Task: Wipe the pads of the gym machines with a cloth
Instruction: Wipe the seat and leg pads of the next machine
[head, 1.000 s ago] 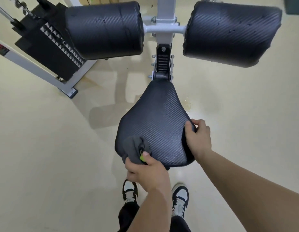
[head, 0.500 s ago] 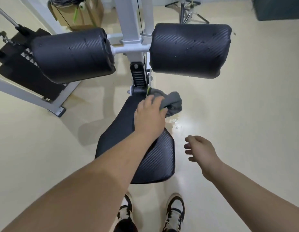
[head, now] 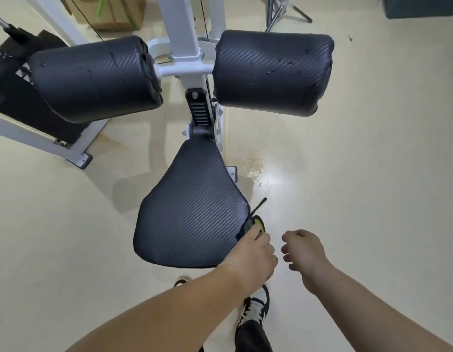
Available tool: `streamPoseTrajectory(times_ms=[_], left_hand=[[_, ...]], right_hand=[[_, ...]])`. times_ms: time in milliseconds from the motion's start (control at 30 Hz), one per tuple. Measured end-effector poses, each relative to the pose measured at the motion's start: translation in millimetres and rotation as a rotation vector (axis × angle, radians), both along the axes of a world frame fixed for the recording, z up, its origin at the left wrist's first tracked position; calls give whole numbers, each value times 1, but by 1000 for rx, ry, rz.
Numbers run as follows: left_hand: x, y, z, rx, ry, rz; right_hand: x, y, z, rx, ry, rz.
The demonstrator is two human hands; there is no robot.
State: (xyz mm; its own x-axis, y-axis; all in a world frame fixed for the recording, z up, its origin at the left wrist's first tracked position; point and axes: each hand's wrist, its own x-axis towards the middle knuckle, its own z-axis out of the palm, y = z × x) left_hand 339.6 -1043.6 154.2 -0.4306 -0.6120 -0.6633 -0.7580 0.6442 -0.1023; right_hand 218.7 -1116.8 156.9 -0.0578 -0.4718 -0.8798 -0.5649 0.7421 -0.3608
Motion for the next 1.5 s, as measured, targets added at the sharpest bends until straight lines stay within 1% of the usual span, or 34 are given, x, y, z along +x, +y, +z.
streamPoseTrajectory(times_ms=[67, 100, 167, 233, 300, 367, 433, 467, 533, 600, 700, 733, 800, 867, 933, 1000, 1033, 1100, 1167, 1233, 1300, 1367, 1433, 1500], left_hand=[[14, 13, 7, -24, 118, 5], [21, 20, 14, -35, 183, 43], [38, 31, 25, -62, 276, 184], [60, 45, 38, -81, 274, 421], [84, 62, 48, -39, 178, 699], [106, 79, 55, 11, 62, 1063], [127, 94, 75, 51, 51, 1434], [134, 97, 84, 40, 91, 1556], [141, 92, 109, -38, 273, 1718], [141, 76, 148, -140, 576, 1838], [138, 50, 213, -252, 1003, 2003], [139, 44, 231, -256, 1113, 2048], [146, 40, 260, -243, 1277, 2094], [163, 37, 278, -235, 1359, 2099], [183, 35, 288, -203, 1427, 2096], [215, 30, 291, -123, 1533, 2045], [230, 27, 292, -84, 1547, 2011], [261, 16, 290, -25, 1552, 1964], [282, 8, 291, -32, 1545, 2016], [306, -4, 289, -83, 1448, 2021], [322, -12, 290, -158, 1344, 2025], [342, -20, 289, -240, 1267, 2064], [362, -24, 289, -348, 1214, 2107], [386, -34, 290, -493, 1142, 2044]], right_hand=[[8, 5, 11, 50, -38, 44], [15, 8, 18, 61, -57, 65], [31, 10, 33, 55, -101, 90], [50, 12, 55, 47, -142, 119], [62, 15, 80, 42, -172, 128], [67, 17, 103, 58, -193, 150], [70, 17, 129, 60, -202, 181], [71, 17, 142, 54, -205, 192], [74, 13, 166, 31, -221, 184], [85, 14, 189, 18, -271, 160], [114, 19, 220, 4, -392, 218], [124, 21, 230, 9, -437, 230], [145, 24, 247, 8, -531, 201], [170, 24, 256, -17, -578, 134], [194, 20, 262, -84, -552, 133], [227, 11, 267, -148, -505, 155], [242, 6, 270, -164, -487, 160], [273, -7, 278, -170, -466, 149], [290, -16, 287, -129, -480, 176], [307, -29, 294, -124, -479, 227], [317, -40, 295, -185, -411, 282], [324, -55, 284, -262, -332, 259], [329, -65, 271, -324, -301, 209], [337, -78, 258, -378, -289, 204]])
